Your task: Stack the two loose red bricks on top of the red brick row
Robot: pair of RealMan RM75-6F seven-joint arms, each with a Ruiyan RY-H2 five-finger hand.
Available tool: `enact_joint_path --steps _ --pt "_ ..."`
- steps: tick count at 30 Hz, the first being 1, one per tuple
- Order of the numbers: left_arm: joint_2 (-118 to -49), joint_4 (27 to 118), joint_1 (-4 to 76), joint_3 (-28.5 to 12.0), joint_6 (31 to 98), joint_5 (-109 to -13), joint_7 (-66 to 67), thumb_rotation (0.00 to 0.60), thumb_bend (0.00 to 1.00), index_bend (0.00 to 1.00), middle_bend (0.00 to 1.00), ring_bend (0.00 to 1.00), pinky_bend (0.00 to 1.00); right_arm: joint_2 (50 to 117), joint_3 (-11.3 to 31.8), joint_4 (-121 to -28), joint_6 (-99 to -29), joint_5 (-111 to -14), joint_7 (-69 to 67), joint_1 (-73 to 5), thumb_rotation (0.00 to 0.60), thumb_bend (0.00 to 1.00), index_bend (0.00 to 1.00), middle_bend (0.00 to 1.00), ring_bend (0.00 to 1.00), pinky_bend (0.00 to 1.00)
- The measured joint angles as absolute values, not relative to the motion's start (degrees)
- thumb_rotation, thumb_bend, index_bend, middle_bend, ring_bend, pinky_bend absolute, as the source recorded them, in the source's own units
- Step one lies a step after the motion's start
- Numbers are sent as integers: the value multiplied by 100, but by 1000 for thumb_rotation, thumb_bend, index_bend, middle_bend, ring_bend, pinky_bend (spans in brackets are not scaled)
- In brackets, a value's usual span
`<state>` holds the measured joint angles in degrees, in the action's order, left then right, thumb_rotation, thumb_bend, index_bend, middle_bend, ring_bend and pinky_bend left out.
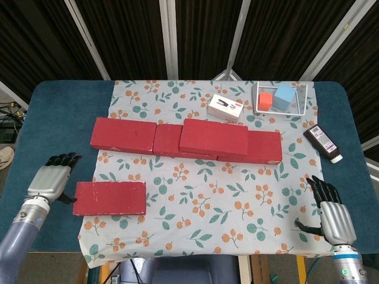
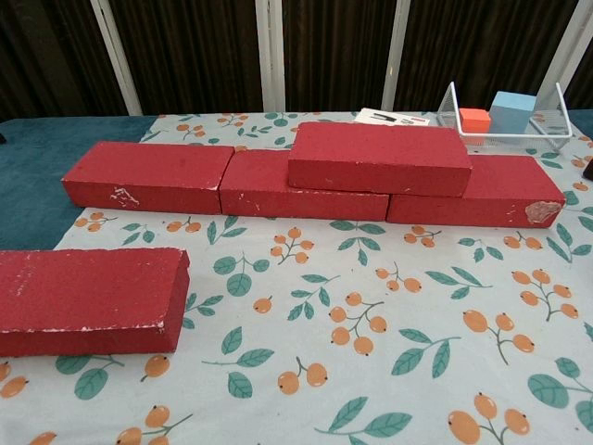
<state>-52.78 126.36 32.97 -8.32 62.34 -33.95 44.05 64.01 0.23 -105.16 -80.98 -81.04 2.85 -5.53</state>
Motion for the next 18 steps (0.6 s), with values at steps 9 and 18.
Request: enact_joint_path --steps 9,18 --pt "-5920 12743 3696 -461 6392 -3197 4694 600 0 0 0 0 5 6384 58 -10508 -8041 -8100 250 -543 600 79 0 0 0 0" --pt "-6591 12501 3874 -208 6824 -3129 4827 600 0 0 0 0 5 6362 74 -10489 -7971 -8123 149 -542 600 79 0 0 0 0"
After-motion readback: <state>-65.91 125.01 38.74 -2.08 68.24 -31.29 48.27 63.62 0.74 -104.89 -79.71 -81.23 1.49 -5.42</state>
